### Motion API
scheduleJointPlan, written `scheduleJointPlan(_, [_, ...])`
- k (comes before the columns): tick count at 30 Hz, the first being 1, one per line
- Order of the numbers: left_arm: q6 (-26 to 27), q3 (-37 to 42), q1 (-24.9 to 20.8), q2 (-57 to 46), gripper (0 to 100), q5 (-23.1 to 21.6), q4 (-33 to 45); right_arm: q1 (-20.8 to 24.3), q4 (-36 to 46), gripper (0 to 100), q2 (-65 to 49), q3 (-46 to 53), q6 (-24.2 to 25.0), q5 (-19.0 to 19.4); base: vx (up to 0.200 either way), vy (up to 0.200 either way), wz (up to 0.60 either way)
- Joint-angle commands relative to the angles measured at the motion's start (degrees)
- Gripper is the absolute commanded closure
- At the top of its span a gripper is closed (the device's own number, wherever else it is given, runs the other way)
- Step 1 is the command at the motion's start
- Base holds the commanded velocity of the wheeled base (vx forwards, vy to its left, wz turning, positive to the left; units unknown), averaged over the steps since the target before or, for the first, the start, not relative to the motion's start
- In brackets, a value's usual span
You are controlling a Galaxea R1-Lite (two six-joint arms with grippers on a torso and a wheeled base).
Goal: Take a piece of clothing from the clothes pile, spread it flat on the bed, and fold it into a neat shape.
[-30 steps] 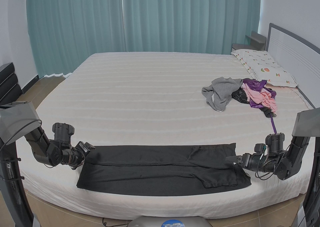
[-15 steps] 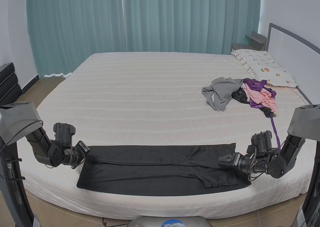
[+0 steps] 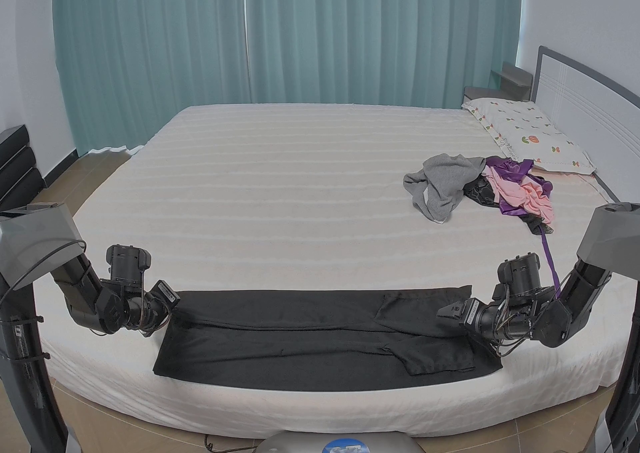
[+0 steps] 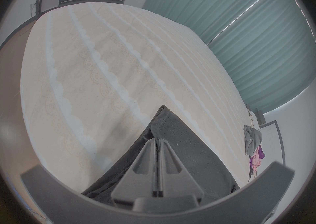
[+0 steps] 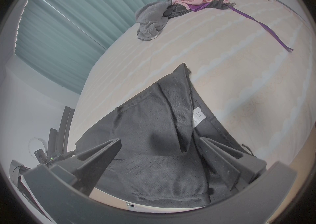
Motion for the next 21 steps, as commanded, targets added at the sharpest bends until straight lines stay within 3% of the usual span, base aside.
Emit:
scheduleJointPlan(1, [0.0, 0.0, 0.0, -0.1, 100, 0.0, 0.0, 0.8, 0.5, 0, -1.2, -0.2, 0.1, 0.0, 0.0, 0.0, 0.0])
scheduleJointPlan(12, [-0.1, 0.0, 0.0, -0.1, 100, 0.0, 0.0, 1.8, 0.5, 0, 1.6, -0.6, 0.1, -0.2, 0.0, 0.0, 0.0])
scheduleJointPlan(13, [-0.1, 0.0, 0.0, -0.1, 100, 0.0, 0.0, 1.8, 0.5, 100, 1.6, -0.6, 0.1, -0.2, 0.0, 0.0, 0.0])
scheduleJointPlan(21, [-0.1, -0.1, 0.0, -0.2, 100, 0.0, 0.0, 1.1, 2.6, 100, 1.1, -2.5, 0.3, -0.2, 0.0, 0.0, 0.0])
